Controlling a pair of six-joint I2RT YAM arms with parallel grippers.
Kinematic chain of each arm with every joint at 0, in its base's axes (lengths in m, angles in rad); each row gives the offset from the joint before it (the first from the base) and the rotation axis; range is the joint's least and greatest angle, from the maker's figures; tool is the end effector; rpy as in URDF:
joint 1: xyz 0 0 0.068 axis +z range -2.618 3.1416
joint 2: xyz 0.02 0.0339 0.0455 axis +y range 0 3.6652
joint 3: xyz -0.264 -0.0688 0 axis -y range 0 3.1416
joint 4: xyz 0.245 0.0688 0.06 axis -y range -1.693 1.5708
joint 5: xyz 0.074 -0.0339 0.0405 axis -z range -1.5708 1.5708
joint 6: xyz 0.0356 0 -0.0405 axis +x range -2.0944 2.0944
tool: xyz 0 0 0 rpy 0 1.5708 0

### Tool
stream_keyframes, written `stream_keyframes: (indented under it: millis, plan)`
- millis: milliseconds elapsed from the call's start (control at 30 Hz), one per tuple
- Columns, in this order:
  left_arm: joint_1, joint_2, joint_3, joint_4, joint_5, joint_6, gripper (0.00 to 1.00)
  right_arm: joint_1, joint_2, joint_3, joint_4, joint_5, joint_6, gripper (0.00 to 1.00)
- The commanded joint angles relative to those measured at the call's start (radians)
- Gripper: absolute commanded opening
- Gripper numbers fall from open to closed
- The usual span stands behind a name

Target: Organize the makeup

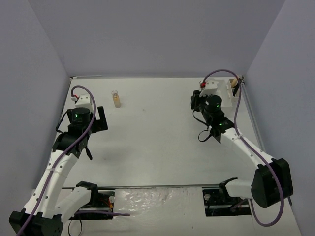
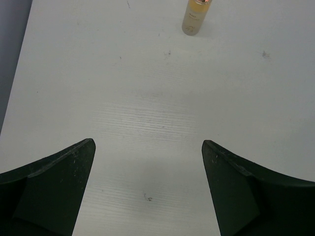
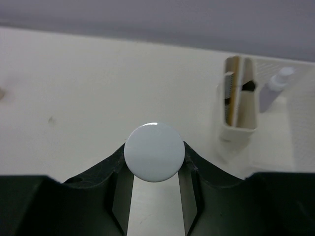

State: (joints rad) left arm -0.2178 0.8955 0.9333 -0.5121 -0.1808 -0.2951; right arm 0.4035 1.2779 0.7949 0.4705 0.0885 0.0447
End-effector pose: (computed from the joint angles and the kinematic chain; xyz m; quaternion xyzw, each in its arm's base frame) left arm 0.1913 -0.0358 0.3390 -0.0799 0.8475 -0.0571 0.5216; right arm 0.2754 0.1141 0.3042 -0.0963 0.7050 0.1253 0.6914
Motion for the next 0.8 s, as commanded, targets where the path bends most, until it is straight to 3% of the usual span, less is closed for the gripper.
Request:
stream_keyframes:
  millis: [0,200,400,767]
  plan:
    - [0.011,-0.01,0.027,0.042,0.008,0.007,0.88,-0.186,-0.041,0.152,-0.016,0.011,-0.03,0.0]
    - [0.012,-0.012,0.025,0.043,0.027,0.007,0.88,-0.365,0.101,0.272,0.005,-0.063,0.011,0.0]
    - [0.014,-0.018,0.025,0.046,0.032,0.007,0.88,-0.442,0.263,0.345,0.061,-0.111,0.022,0.0]
    - [0.02,-0.011,0.025,0.05,0.06,0.0,0.88,-0.459,0.534,0.459,0.125,-0.13,-0.019,0.0]
